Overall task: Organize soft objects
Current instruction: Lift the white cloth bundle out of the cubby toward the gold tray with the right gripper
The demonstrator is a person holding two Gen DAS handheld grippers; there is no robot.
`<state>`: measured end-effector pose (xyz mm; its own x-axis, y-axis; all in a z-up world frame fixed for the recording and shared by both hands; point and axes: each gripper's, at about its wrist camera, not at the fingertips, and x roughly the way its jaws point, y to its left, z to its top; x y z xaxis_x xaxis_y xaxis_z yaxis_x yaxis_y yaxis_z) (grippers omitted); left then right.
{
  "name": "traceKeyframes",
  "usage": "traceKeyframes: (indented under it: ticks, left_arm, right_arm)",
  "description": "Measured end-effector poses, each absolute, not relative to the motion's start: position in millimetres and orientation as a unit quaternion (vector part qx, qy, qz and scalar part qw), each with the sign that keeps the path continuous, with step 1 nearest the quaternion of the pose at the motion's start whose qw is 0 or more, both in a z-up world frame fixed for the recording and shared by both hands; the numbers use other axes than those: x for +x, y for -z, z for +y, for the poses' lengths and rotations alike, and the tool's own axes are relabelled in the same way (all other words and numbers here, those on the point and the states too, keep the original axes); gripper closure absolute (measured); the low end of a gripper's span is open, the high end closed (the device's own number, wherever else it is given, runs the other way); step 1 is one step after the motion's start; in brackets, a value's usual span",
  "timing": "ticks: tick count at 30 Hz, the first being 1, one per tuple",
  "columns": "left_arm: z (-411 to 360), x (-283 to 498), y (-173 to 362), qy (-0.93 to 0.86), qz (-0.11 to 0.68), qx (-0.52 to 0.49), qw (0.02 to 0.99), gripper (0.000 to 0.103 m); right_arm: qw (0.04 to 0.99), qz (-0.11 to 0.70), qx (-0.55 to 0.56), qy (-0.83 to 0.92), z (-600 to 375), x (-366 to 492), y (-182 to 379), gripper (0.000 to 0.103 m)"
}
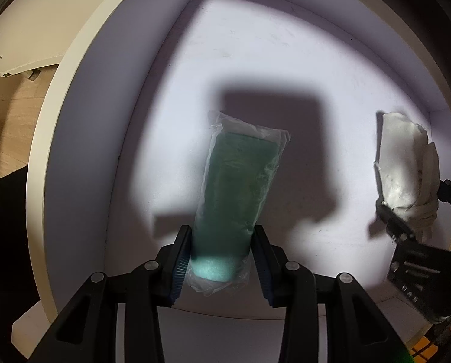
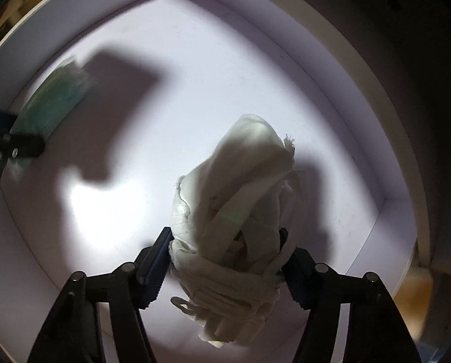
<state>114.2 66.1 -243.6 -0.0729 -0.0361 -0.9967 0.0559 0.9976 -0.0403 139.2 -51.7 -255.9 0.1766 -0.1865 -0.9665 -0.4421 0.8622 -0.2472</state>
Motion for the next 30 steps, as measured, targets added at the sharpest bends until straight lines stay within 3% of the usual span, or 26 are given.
traceKeyframes:
  ticks: [7, 24, 30]
  left_arm:
    - [51.3, 108.0, 264.2, 0.035, 0.731, 0.008, 0.682, 0.063]
    - [50.8, 103.1, 280.3, 0.036, 0.732, 0.02, 0.68, 0.063]
    - [51.5, 101.5, 283.6, 0.035, 0.732, 0.022, 0.68, 0.063]
  right_arm:
    - [0.734, 0.644, -0.204, -0.077, -54.9, 152.1, 244.8, 0.046]
    - [0.769, 0.631, -0.076, -0.072, -125.7, 151.6, 185.9, 0.046]
    - [0.793, 0.602, -0.046, -0.084, -118.7, 127.0, 132.4, 0.046]
